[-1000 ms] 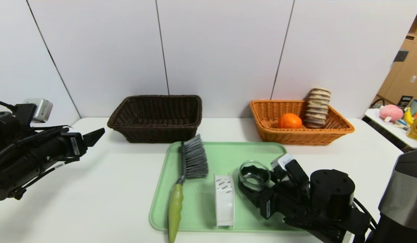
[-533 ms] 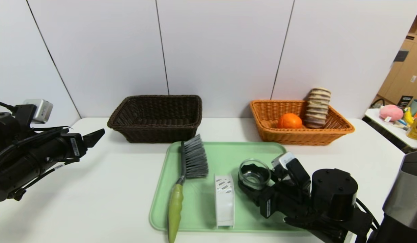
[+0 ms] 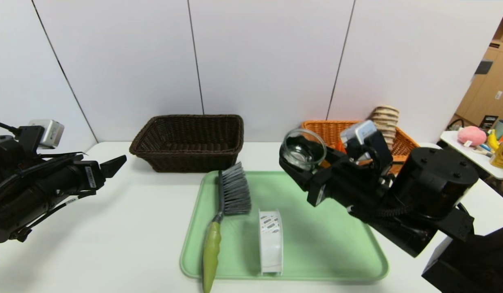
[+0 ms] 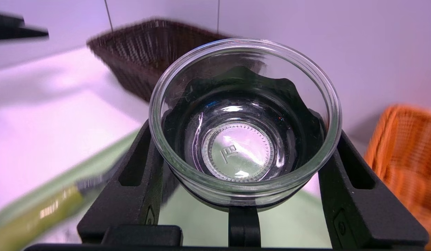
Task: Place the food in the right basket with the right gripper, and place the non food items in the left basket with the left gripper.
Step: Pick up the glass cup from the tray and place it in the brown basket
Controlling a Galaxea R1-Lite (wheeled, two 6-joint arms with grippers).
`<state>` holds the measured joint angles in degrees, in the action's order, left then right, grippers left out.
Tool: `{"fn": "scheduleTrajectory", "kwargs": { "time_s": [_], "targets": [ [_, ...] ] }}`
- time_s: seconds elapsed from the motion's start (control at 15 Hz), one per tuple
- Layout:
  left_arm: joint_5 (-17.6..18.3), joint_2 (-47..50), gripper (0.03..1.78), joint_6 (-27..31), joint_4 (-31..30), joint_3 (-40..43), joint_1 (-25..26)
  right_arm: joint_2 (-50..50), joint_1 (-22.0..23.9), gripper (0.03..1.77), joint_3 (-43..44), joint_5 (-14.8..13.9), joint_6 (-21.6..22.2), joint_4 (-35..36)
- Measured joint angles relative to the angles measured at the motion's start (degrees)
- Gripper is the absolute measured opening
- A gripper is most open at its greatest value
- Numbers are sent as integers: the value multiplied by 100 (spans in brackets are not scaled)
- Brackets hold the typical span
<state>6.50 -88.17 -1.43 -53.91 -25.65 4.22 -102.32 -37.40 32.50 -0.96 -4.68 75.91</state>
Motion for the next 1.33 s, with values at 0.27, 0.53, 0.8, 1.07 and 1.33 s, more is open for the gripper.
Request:
{"fn": "scheduleTrajectory", "kwargs": {
  "time_s": [0.27, 0.53, 0.8, 1.07, 1.33],
  "targets": [
    [11, 44, 169, -5, 2, -28, -1, 173, -17, 120, 1780, 300, -16, -1897],
    [30, 194, 169, 22, 7, -37, -4, -162, -80, 120, 3736, 435, -11, -4055],
    [37, 347, 169, 35, 9, -9, -6, -929, -254, 120, 5194, 390, 28, -5759],
    [41, 518, 169, 50, 9, 44, -11, -1786, -344, 120, 6693, 252, 41, -6718],
    [52, 670, 169, 52, -39, 184, -32, -2662, -405, 120, 7869, 121, 17, -7245]
  ]
}}
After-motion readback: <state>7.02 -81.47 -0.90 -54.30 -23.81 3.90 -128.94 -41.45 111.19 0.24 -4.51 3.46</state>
